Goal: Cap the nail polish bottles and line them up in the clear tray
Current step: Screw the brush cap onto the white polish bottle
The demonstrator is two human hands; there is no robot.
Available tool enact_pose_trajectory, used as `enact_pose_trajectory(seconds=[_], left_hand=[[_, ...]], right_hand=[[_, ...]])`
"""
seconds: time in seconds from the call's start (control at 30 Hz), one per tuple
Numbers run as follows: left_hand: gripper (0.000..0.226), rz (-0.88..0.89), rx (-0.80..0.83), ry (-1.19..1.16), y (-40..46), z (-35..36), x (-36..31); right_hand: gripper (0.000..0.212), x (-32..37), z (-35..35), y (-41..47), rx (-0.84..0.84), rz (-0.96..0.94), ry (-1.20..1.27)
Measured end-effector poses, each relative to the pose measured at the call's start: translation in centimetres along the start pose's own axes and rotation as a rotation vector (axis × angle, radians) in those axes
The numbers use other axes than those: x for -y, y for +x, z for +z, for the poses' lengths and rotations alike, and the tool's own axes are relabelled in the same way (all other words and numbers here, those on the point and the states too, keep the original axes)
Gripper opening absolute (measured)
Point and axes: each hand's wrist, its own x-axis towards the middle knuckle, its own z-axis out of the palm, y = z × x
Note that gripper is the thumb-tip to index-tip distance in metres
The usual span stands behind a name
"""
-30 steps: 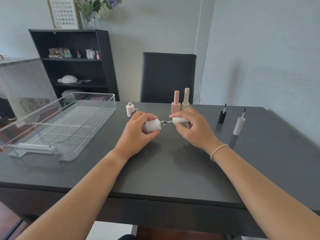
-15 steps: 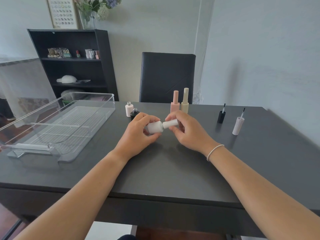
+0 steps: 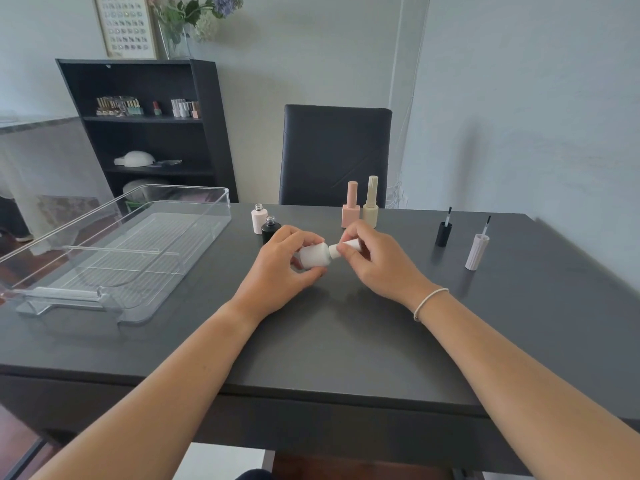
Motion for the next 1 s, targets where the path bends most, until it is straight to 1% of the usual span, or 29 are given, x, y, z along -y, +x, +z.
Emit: enact_pose_trajectory(seconds=[0.07,0.1,0.13,0.2,0.27,0.3,0.37,0.4,0.43,0.5,0.53,0.57,0.67,0.7,0.77,0.8,0.83,0.87,0.93,0.97,1.0], left_hand=[[0.034,0.006,0.009,0.005,-0.05,0.02,-0.03],[0.033,0.008,0.009,0.005,-0.06,0.03,-0.04],[0.033,0.005,0.005,0.003,-0.05,0.04,-0.04],[0.033,-0.008,-0.006,-0.006,-0.01,0.04,0.01],[0.034,-0.013,-0.010,-0.007,-0.01,0.02,0.04],[0.034,-0.013,-0.008,-0.008,-0.02,0.00,0.05],[0.033,-0.010,-0.005,-0.013,-0.03,0.01,0.03],[0.033,-0.008,-0.005,-0.013,-0.04,0.01,0.03],[0.033,-0.008,-0.007,-0.011,-0.02,0.01,0.04],[0.033,-0.015,-0.013,-0.010,0.04,0.02,0.12],[0.033,-0.019,-0.015,-0.013,0.05,0.02,0.14],[0.034,-0.023,-0.012,-0.015,0.05,0.02,0.14],[0.034,-0.021,-0.001,-0.019,0.02,0.06,0.12],[0.034,-0.023,-0.001,-0.019,0.03,0.04,0.14],[0.034,-0.034,-0.007,-0.019,0.02,0.00,0.16],[0.033,-0.037,-0.008,-0.018,0.01,-0.01,0.16],[0.033,-0.038,-0.006,-0.016,0.01,-0.02,0.14],[0.033,-0.037,-0.001,-0.016,0.00,-0.02,0.11],[0.034,-0.032,0.006,-0.018,-0.01,0.03,0.03],[0.034,-0.032,0.006,-0.020,0.01,0.03,0.01],[0.034,-0.035,0.005,-0.022,0.01,0.00,0.03]], right_hand=[[0.027,-0.13,-0.12,0.06,-0.013,0.027,-0.048],[0.029,-0.18,-0.21,0.01,-0.012,0.032,-0.054],[0.027,-0.17,-0.28,-0.06,-0.007,0.026,-0.044],[0.011,-0.28,-0.38,-0.18,0.003,-0.004,-0.019],[0.007,-0.28,-0.46,-0.18,-0.008,-0.024,-0.027],[0.010,-0.28,-0.43,-0.15,-0.022,-0.012,-0.038],[0.032,-0.26,-0.49,-0.03,-0.050,0.036,-0.053],[0.038,-0.24,-0.57,-0.02,-0.052,0.051,-0.050],[0.037,-0.23,-0.62,-0.08,-0.050,0.044,-0.041],[0.018,-0.28,-0.63,-0.22,-0.038,-0.008,-0.036],[0.013,-0.29,-0.61,-0.23,-0.036,-0.023,-0.043],[0.012,-0.26,-0.57,-0.21,-0.043,-0.018,-0.052],[0.038,-0.24,-0.58,-0.05,-0.080,0.053,-0.056],[0.038,-0.23,-0.66,-0.08,-0.075,0.056,-0.044],[0.020,-0.34,-0.66,-0.17,-0.048,0.009,-0.030],[0.014,-0.34,-0.63,-0.18,-0.037,-0.015,-0.037],[0.014,-0.29,-0.58,-0.18,-0.035,-0.018,-0.047],[0.020,-0.24,-0.50,-0.14,-0.045,0.001,-0.052],[0.042,-0.15,-0.57,-0.04,-0.057,0.063,-0.047],[0.047,-0.08,-0.67,-0.07,-0.053,0.083,-0.031],[0.043,-0.07,-0.72,-0.15,-0.043,0.081,-0.003]])
